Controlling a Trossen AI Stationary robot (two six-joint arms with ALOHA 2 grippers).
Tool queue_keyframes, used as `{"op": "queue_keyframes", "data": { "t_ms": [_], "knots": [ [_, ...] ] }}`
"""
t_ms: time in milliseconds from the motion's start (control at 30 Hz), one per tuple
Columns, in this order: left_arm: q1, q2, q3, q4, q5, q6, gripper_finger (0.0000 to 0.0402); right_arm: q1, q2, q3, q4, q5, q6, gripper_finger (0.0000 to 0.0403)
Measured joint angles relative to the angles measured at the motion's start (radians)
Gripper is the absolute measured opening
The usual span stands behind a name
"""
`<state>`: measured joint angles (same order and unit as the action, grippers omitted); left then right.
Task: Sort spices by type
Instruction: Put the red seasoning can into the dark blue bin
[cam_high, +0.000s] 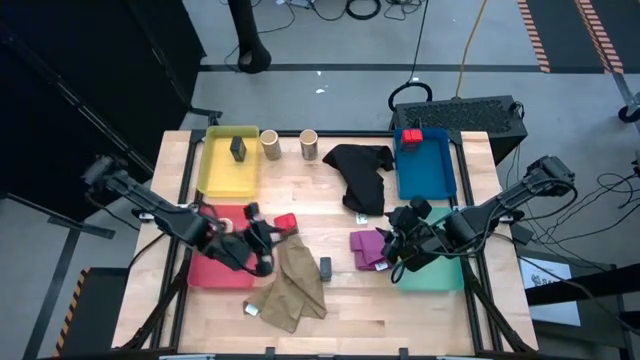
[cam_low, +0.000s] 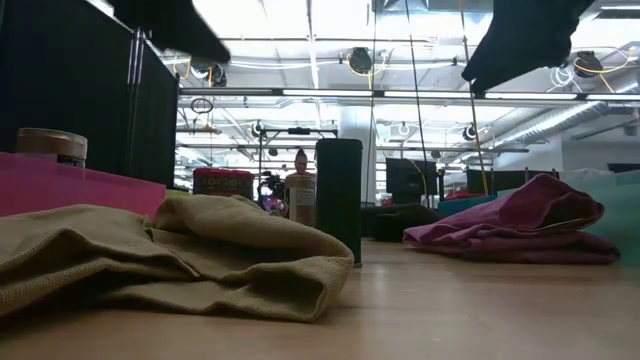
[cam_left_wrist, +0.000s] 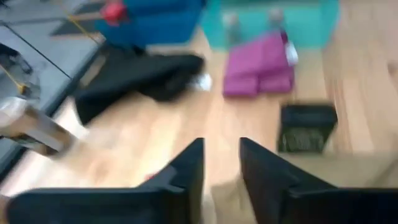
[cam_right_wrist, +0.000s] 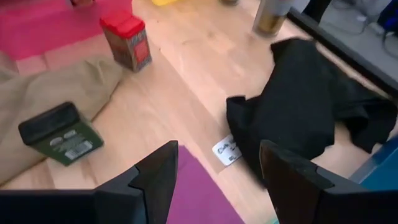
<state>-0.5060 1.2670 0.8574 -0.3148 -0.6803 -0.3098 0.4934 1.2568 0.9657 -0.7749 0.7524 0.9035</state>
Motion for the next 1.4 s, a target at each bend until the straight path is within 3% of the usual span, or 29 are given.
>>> {"op": "queue_keyframes", "data": {
  "t_ms": [100, 267, 433, 667, 1000, 1400],
  "knots": [
    [0.013, 0.067, 0.001, -0.007, 0.051, -0.007, 0.0171, -0.021, 0.0, 0.0, 0.0, -0.053, -0.026, 0.0208],
    [0.078, 0.105, 0.004, -0.049, 0.052, -0.067, 0.0267, -0.061, -0.005, 0.0, 0.001, -0.078, -0.08, 0.0208],
    [0.189, 0.106, 0.005, -0.117, 0.15, -0.103, 0.0314, -0.103, -0.025, 0.0, 0.001, -0.078, -0.124, 0.0208],
    [0.268, 0.106, 0.002, -0.16, 0.23, -0.045, 0.0322, -0.137, -0.038, 0.0, 0.001, -0.076, -0.166, 0.0208],
    [0.288, 0.107, 0.0, -0.213, 0.255, -0.016, 0.0322, -0.14, -0.038, 0.0, 0.001, -0.077, -0.175, 0.0208],
    [0.322, 0.248, -0.001, -0.186, 0.28, 0.029, 0.0322, -0.14, -0.038, 0.0, 0.001, -0.076, -0.175, 0.0208]
  ]
}}
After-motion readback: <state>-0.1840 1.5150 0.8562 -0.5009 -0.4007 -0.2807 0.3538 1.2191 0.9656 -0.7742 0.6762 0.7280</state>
